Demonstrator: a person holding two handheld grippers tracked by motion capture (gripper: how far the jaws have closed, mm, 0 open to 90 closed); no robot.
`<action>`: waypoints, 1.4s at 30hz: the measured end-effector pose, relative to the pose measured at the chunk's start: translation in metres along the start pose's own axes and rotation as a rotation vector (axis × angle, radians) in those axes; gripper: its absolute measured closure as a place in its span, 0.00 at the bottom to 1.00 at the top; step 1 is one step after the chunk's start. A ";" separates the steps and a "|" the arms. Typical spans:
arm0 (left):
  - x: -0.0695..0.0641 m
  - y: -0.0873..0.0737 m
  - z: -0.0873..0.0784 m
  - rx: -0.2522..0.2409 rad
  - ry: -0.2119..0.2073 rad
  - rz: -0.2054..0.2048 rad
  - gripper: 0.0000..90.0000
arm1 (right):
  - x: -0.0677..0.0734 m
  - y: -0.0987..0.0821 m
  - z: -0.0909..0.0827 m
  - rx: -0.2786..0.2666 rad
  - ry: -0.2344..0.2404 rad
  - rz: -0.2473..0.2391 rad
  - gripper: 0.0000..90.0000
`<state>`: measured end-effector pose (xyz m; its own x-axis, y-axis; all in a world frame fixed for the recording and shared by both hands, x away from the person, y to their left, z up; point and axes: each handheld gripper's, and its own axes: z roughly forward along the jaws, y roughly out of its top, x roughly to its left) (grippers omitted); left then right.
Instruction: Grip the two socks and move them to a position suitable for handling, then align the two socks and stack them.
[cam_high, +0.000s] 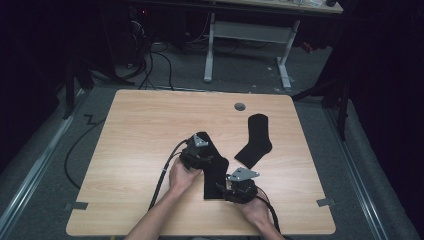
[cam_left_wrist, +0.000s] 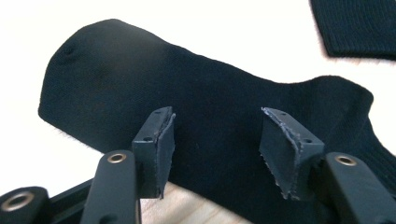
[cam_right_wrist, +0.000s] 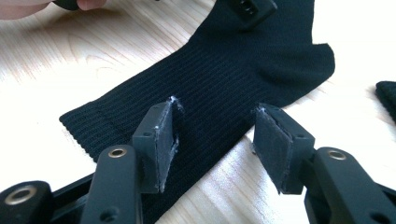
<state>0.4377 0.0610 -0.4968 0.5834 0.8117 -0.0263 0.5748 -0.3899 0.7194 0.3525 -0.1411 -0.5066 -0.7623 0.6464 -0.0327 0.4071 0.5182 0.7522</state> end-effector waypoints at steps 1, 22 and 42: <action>0.000 0.000 0.000 0.000 0.000 0.000 0.49 | -0.001 0.000 -0.001 -0.006 0.005 0.010 0.52; 0.012 -0.010 -0.027 -0.085 0.015 -0.031 0.46 | -0.028 -0.005 -0.014 -0.012 -0.008 0.130 0.60; 0.026 -0.041 -0.059 -0.094 0.071 -0.057 0.46 | -0.055 -0.008 -0.026 -0.014 -0.028 0.206 0.54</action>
<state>0.3959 0.1239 -0.4863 0.5072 0.8615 -0.0219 0.5476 -0.3026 0.7801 0.3781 -0.1951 -0.4933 -0.6493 0.7532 0.1053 0.5461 0.3654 0.7538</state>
